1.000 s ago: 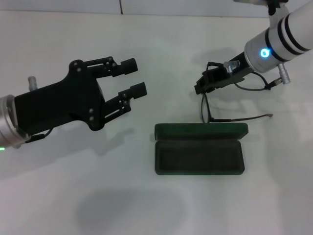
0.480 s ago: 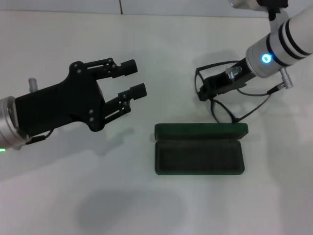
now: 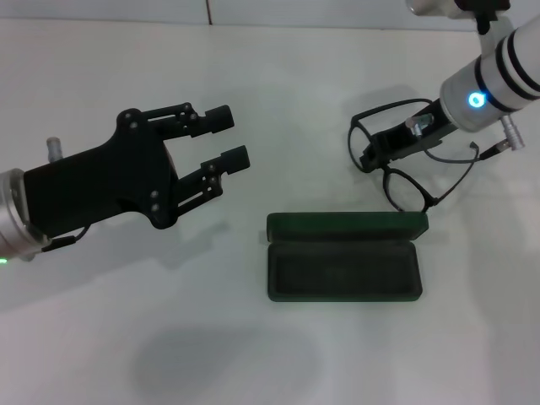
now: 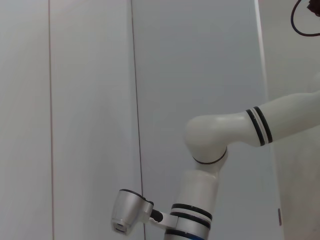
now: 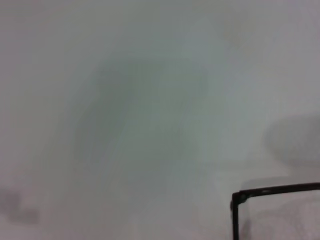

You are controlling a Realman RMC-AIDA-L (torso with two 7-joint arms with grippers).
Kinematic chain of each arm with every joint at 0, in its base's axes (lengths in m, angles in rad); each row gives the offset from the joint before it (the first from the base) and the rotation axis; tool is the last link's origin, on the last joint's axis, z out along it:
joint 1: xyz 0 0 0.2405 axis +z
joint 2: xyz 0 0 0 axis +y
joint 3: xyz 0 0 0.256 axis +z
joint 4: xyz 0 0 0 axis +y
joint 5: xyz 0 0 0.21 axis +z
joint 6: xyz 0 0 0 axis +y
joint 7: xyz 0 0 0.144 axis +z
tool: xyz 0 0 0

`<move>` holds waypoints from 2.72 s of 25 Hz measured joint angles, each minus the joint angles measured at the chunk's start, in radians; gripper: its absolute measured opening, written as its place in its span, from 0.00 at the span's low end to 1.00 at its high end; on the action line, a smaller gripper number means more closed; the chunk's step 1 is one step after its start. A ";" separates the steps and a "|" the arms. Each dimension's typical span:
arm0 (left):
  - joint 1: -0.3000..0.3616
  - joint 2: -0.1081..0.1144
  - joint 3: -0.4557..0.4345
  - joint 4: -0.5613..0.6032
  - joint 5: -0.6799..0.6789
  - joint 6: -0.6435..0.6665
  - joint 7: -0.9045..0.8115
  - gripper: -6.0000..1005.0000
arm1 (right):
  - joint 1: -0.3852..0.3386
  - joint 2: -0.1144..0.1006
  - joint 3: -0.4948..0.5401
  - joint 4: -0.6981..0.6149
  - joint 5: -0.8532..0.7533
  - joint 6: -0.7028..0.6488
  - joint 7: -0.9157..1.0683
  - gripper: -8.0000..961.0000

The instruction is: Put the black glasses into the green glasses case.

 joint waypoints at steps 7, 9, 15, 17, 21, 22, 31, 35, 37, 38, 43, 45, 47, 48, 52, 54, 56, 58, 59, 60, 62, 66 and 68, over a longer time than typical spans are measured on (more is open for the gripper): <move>-0.005 0.000 0.000 -0.009 0.000 0.000 -0.005 0.43 | -0.002 -0.010 0.002 -0.010 -0.041 -0.024 0.006 0.18; -0.006 0.000 0.000 -0.010 0.000 0.000 -0.006 0.43 | -0.002 -0.010 -0.001 -0.024 -0.045 -0.034 0.006 0.20; -0.007 -0.001 0.000 -0.010 0.000 0.000 -0.006 0.43 | -0.002 -0.003 0.000 -0.058 -0.090 -0.045 0.010 0.24; -0.007 -0.001 0.000 -0.010 0.000 0.000 -0.005 0.43 | -0.002 -0.003 -0.001 -0.061 -0.093 -0.045 0.010 0.25; -0.006 -0.002 0.000 -0.011 0.000 0.000 -0.003 0.43 | -0.002 -0.001 -0.004 -0.065 -0.113 -0.046 0.011 0.28; -0.006 -0.003 -0.002 -0.011 0.000 -0.001 -0.003 0.43 | -0.002 -0.001 -0.004 -0.065 -0.116 -0.048 0.011 0.28; -0.011 -0.005 -0.025 -0.034 0.000 -0.001 -0.006 0.43 | -0.003 0.000 0.000 -0.097 -0.120 -0.113 0.011 0.29; -0.011 -0.005 -0.024 -0.038 0.000 -0.001 -0.005 0.43 | -0.003 -0.001 -0.001 -0.102 -0.122 -0.116 0.012 0.29; -0.011 -0.005 -0.025 -0.039 0.000 -0.001 -0.004 0.43 | -0.004 -0.001 -0.002 -0.102 -0.133 -0.118 0.012 0.29; -0.010 -0.005 -0.025 -0.039 0.000 -0.001 -0.005 0.43 | -0.004 -0.001 -0.003 -0.102 -0.141 -0.120 0.012 0.29; -0.009 -0.005 -0.024 -0.047 -0.004 0.000 -0.004 0.43 | -0.012 0.000 -0.003 -0.103 -0.149 -0.117 0.012 0.24; -0.009 -0.005 -0.025 -0.049 -0.004 0.000 -0.002 0.43 | -0.013 0.000 -0.003 -0.103 -0.152 -0.112 0.012 0.21; -0.009 -0.005 -0.025 -0.055 -0.003 0.000 -0.001 0.43 | -0.016 0.004 -0.008 -0.116 -0.184 -0.102 0.011 0.19; -0.011 -0.006 -0.025 -0.059 -0.003 0.000 -0.001 0.43 | -0.021 0.006 -0.016 -0.129 -0.198 -0.099 0.010 0.18; -0.012 -0.008 -0.025 -0.075 -0.007 0.001 0.000 0.43 | -0.098 0.010 -0.066 -0.261 -0.217 -0.095 0.009 0.16; -0.011 -0.009 -0.025 -0.077 -0.016 0.001 0.000 0.43 | -0.164 0.010 -0.080 -0.366 -0.206 -0.097 0.010 0.14; -0.006 -0.009 -0.024 -0.078 -0.036 0.001 0.000 0.43 | -0.250 0.010 -0.108 -0.516 -0.183 -0.096 0.009 0.13; -0.012 -0.010 -0.031 -0.095 -0.066 0.001 0.000 0.43 | -0.348 0.008 -0.137 -0.677 -0.166 -0.093 0.007 0.12; -0.021 -0.010 -0.037 -0.103 -0.076 0.001 -0.001 0.43 | -0.388 0.007 -0.145 -0.738 -0.158 -0.091 0.003 0.12; -0.031 -0.010 -0.046 -0.113 -0.085 0.001 -0.004 0.43 | -0.449 0.005 -0.157 -0.832 -0.138 -0.089 -0.018 0.12; -0.049 -0.010 -0.060 -0.126 -0.116 0.001 -0.020 0.43 | -0.556 0.002 -0.173 -0.972 -0.074 -0.077 -0.089 0.12; -0.059 -0.004 -0.064 -0.134 -0.228 0.005 -0.104 0.43 | -0.712 0.004 -0.189 -1.157 0.153 -0.075 -0.341 0.12; -0.058 -0.002 -0.064 -0.135 -0.269 0.008 -0.121 0.41 | -0.748 0.005 -0.190 -1.190 0.283 -0.118 -0.492 0.12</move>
